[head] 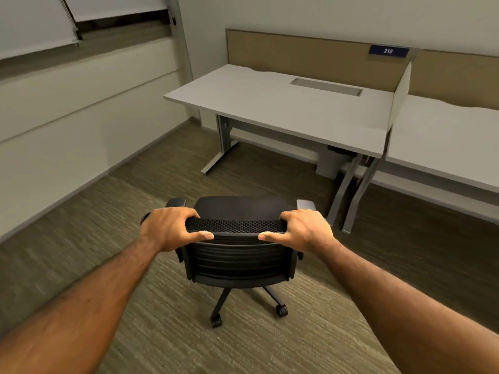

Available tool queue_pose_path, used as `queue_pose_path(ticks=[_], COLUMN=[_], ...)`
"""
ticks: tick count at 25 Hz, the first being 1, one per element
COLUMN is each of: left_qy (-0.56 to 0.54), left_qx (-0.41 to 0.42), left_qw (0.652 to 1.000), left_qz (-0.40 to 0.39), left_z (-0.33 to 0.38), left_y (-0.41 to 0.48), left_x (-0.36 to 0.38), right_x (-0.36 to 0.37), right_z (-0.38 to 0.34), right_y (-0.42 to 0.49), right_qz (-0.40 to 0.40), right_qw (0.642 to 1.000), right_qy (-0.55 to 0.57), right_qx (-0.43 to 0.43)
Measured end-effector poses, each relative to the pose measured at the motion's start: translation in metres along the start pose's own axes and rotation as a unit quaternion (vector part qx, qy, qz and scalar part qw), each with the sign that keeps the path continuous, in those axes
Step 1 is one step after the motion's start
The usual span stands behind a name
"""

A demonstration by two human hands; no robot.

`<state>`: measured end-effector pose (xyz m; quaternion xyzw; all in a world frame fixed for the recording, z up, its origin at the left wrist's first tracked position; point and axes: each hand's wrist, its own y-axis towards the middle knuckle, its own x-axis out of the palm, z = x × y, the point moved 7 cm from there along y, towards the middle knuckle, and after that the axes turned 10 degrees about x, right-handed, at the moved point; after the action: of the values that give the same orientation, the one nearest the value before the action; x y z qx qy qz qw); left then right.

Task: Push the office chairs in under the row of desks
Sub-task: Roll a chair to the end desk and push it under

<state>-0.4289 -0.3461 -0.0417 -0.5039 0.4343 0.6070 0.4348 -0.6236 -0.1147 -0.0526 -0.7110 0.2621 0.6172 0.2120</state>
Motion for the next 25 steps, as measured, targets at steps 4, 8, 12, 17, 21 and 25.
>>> queue_pose_path(ticks=[4,8,12,17,21,25], left_qy=[-0.014,-0.029,-0.036,-0.036,-0.029,-0.023], left_qx=[0.008,0.028,0.056,0.075,0.058,0.039], left_qw=[1.0,0.999,0.998,0.996,0.998,0.999], left_qz=[0.017,0.036,0.019,0.015,0.011,0.001], left_z=[-0.069,-0.139,-0.196,-0.263,-0.323,-0.387], left_y=[0.04,0.086,0.138,0.207,0.278,0.347], left_x=[-0.003,-0.004,-0.005,-0.004,-0.004,-0.004], right_x=[0.003,0.006,0.014,0.022,0.017,0.022], right_z=[-0.033,-0.066,-0.085,-0.1,-0.11,-0.124], right_y=[0.06,0.131,0.198,0.278,0.364,0.449], right_qz=[0.0,0.014,0.009,0.029,0.029,0.03], right_qw=[1.0,0.999,0.998,0.995,0.996,0.997], right_qy=[-0.011,-0.028,-0.034,-0.037,-0.028,-0.017], right_qx=[0.004,0.017,0.06,0.086,0.08,0.075])
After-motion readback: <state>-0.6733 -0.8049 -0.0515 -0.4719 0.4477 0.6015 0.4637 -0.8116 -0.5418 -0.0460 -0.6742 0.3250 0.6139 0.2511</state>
